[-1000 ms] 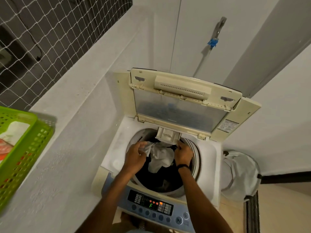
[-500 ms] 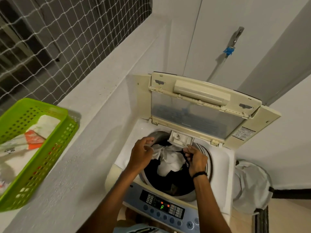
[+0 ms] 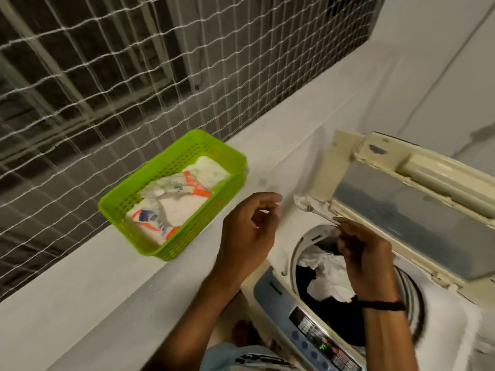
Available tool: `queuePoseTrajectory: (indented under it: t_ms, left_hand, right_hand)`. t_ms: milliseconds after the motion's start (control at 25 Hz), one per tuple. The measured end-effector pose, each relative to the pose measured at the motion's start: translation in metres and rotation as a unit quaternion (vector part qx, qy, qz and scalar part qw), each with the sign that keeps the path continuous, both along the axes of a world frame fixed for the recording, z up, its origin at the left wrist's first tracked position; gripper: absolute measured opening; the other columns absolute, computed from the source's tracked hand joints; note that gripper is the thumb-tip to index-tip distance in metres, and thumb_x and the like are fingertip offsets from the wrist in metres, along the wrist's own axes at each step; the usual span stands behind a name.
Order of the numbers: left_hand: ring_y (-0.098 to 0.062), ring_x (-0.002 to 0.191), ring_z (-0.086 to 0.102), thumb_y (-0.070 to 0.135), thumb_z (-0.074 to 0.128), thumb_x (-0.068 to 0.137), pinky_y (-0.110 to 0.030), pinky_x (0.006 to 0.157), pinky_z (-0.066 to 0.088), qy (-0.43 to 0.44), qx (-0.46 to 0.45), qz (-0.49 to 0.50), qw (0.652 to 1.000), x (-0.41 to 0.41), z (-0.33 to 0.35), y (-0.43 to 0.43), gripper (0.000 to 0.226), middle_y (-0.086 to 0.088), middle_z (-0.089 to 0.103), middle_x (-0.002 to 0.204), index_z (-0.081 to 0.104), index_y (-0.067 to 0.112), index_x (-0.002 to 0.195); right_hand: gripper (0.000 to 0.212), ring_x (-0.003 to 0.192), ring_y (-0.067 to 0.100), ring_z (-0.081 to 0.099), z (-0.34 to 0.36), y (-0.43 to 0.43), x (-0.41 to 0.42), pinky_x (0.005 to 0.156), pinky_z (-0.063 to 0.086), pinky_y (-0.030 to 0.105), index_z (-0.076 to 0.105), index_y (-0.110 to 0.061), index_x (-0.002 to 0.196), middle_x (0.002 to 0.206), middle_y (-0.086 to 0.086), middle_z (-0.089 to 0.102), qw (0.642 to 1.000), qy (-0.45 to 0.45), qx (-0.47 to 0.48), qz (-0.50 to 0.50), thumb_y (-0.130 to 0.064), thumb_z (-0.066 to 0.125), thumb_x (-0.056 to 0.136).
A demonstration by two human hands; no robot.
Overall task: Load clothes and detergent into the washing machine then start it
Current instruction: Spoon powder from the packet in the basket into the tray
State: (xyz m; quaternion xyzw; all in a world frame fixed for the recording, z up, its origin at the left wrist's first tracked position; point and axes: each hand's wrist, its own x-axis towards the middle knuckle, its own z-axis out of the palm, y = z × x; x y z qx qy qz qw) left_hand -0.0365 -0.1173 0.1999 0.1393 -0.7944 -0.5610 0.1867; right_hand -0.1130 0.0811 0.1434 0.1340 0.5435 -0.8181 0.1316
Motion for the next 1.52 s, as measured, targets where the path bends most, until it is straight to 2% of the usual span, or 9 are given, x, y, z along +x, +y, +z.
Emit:
queuePoseTrajectory:
  t_ms: [160, 320, 520, 600, 760, 960, 1240, 1440, 1520]
  left_hand:
    - [-0.004, 0.074, 0.064, 0.01, 0.066, 0.092, -0.017, 0.068, 0.051, 0.076, -0.049, 0.11, 0.99, 0.054, 0.046, -0.064, 0.018, 0.011, 0.072, 0.092, 0.071, 0.022, 0.103]
    - [-0.006, 0.075, 0.064, 0.01, 0.064, 0.09, -0.026, 0.074, 0.053, 0.016, -0.129, 0.211, 0.969, 0.079, 0.042, -0.135, 0.031, 0.013, 0.068, 0.096, 0.068, 0.037, 0.105]
    - [-0.02, 0.104, 0.061, 0.011, 0.071, 0.078, -0.04, 0.096, 0.05, -0.075, -0.275, 0.133, 0.949, 0.065, 0.012, -0.194, 0.04, 0.001, 0.064, 0.115, 0.07, 0.032, 0.113]
    - [-0.022, 0.103, 0.063, 0.013, 0.074, 0.077, -0.041, 0.094, 0.052, -0.07, -0.272, 0.116, 0.953, 0.054, 0.007, -0.2, 0.03, -0.001, 0.068, 0.108, 0.075, 0.027, 0.103]
    - [-0.022, 0.092, 0.067, 0.02, 0.072, 0.084, -0.035, 0.088, 0.053, -0.056, -0.264, 0.132, 0.954, 0.038, 0.011, -0.205, 0.014, -0.001, 0.074, 0.098, 0.078, 0.02, 0.097]
    - [-0.013, 0.077, 0.067, 0.03, 0.07, 0.087, -0.032, 0.081, 0.054, -0.025, -0.26, 0.153, 0.953, 0.029, 0.009, -0.218, 0.013, 0.004, 0.074, 0.094, 0.077, 0.024, 0.097]
    - [-0.008, 0.073, 0.064, 0.024, 0.073, 0.086, 0.0, 0.071, 0.037, -0.012, -0.246, 0.152, 0.957, 0.031, 0.007, -0.216, 0.013, 0.003, 0.072, 0.093, 0.078, 0.019, 0.097]
    - [-0.01, 0.083, 0.066, 0.026, 0.073, 0.086, -0.019, 0.079, 0.048, -0.007, -0.239, 0.152, 0.959, 0.031, 0.004, -0.222, 0.015, 0.004, 0.074, 0.093, 0.079, 0.019, 0.098]
    - [-0.01, 0.083, 0.066, 0.025, 0.073, 0.086, -0.016, 0.078, 0.047, -0.005, -0.237, 0.153, 0.959, 0.03, 0.003, -0.224, 0.015, 0.004, 0.074, 0.092, 0.079, 0.02, 0.098]
  right_hand:
    - [0.025, 0.063, 0.017, 0.056, 0.053, -0.072, 0.023, 0.055, 0.047, 0.019, 0.076, 0.0, 0.096, 0.075, 0.013, 0.071, 0.972, 0.137, 0.093, 0.165, 0.006, 0.051, 0.092]
    - [0.02, 0.054, 0.013, 0.057, 0.081, -0.148, 0.035, 0.057, 0.046, 0.024, 0.08, -0.008, 0.085, 0.068, 0.009, 0.074, 0.924, 0.241, 0.182, 0.235, 0.0, 0.062, 0.086]
    - [0.024, 0.065, 0.031, 0.067, 0.078, -0.216, 0.043, 0.054, 0.048, 0.029, 0.076, -0.016, 0.072, 0.069, 0.005, 0.074, 0.714, 0.471, 0.486, 0.179, -0.023, 0.054, 0.073]
    - [0.026, 0.064, 0.037, 0.065, 0.077, -0.232, 0.043, 0.051, 0.045, 0.03, 0.075, -0.014, 0.071, 0.068, 0.008, 0.072, 0.686, 0.476, 0.528, 0.157, -0.023, 0.05, 0.072]
    - [0.03, 0.068, 0.041, 0.066, 0.069, -0.25, 0.039, 0.052, 0.046, 0.031, 0.079, -0.017, 0.077, 0.072, 0.011, 0.073, 0.66, 0.461, 0.571, 0.161, -0.023, 0.05, 0.071]
    - [0.027, 0.102, 0.036, 0.065, 0.074, -0.258, 0.028, 0.079, 0.052, 0.037, 0.077, -0.03, 0.107, 0.108, 0.004, 0.075, 0.661, 0.368, 0.593, 0.276, -0.027, 0.061, 0.086]
    - [0.023, 0.097, 0.032, 0.067, 0.084, -0.258, 0.014, 0.078, 0.053, 0.036, 0.081, -0.025, 0.097, 0.102, 0.003, 0.076, 0.676, 0.356, 0.578, 0.289, -0.02, 0.067, 0.079]
    - [0.043, 0.085, 0.029, 0.071, 0.079, -0.275, 0.0, 0.075, 0.058, 0.039, 0.075, -0.016, 0.087, 0.084, 0.009, 0.074, 0.686, 0.242, 0.599, 0.335, -0.034, 0.048, 0.059]
    - [0.046, 0.091, 0.026, 0.069, 0.082, -0.278, -0.005, 0.078, 0.058, 0.039, 0.074, -0.016, 0.089, 0.091, 0.006, 0.074, 0.648, 0.226, 0.614, 0.389, -0.035, 0.055, 0.053]
